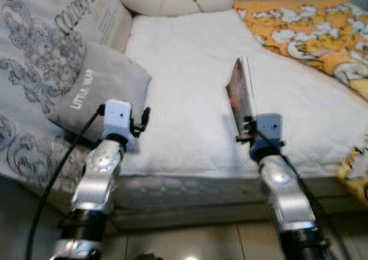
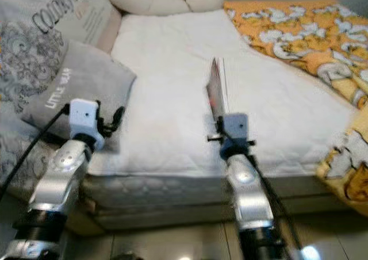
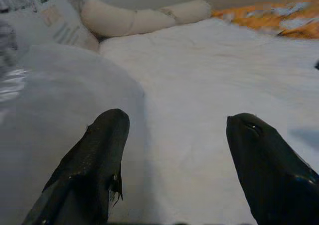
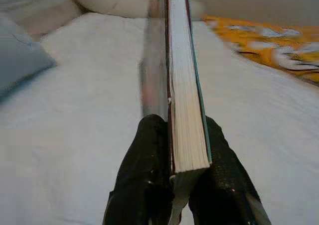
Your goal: Clean up the room
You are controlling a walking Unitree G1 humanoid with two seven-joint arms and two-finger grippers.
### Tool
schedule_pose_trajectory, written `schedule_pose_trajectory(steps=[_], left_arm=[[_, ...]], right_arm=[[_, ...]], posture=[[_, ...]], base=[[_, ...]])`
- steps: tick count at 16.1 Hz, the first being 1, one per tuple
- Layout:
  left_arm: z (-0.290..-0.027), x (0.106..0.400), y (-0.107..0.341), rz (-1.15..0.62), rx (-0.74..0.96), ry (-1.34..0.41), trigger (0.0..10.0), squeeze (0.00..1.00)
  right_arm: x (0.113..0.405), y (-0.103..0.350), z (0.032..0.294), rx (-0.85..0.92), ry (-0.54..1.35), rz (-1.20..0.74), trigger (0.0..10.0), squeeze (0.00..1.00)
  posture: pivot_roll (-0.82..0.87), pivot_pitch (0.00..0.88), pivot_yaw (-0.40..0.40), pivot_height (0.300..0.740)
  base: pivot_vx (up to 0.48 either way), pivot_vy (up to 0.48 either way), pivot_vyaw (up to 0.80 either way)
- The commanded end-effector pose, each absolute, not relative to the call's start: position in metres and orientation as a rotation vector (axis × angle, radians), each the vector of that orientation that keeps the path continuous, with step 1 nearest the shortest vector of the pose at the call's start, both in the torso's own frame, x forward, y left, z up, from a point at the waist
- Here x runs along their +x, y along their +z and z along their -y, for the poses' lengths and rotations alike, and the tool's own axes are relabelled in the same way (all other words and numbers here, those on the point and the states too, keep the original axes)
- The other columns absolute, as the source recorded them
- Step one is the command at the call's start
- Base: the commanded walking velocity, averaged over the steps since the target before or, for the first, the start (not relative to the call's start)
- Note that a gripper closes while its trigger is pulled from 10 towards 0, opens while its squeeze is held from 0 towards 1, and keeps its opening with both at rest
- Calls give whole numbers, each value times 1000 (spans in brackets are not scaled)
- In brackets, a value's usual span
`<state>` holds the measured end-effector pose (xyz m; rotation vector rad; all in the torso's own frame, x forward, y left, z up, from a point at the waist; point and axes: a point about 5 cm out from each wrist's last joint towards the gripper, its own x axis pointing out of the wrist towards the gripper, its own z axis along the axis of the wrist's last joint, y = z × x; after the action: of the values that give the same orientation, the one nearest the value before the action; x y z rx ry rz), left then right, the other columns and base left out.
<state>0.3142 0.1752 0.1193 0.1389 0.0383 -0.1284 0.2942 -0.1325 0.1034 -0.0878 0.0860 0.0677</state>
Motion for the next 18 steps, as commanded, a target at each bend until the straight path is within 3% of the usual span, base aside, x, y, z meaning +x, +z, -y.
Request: schedule_pose_trajectory(steps=[1,4,6,14,18], left_arm=[[-172,316,123,-22,138,-136,10000,0],[-172,316,123,-22,137,-137,10000,0],[-173,316,123,-22,137,-136,10000,0],[-171,313,124,-11,123,-145,10000,0],[-166,305,125,1,139,-220,10000,0]], right_arm=[[297,116,131,-96,80,-30,10000,0],[297,116,128,-113,110,-25,10000,0],[297,116,126,-117,119,-25,10000,0],[296,116,134,-87,98,-33,10000,0],[300,113,132,-38,118,-66,10000,0]], posture=[[-56,0,40,740],[-56,0,40,740],[-58,0,40,740],[-53,0,30,740],[-42,0,21,740]], base=[[371,0,0],[370,0,0],[371,0,800],[353,0,0],[0,0,0]])
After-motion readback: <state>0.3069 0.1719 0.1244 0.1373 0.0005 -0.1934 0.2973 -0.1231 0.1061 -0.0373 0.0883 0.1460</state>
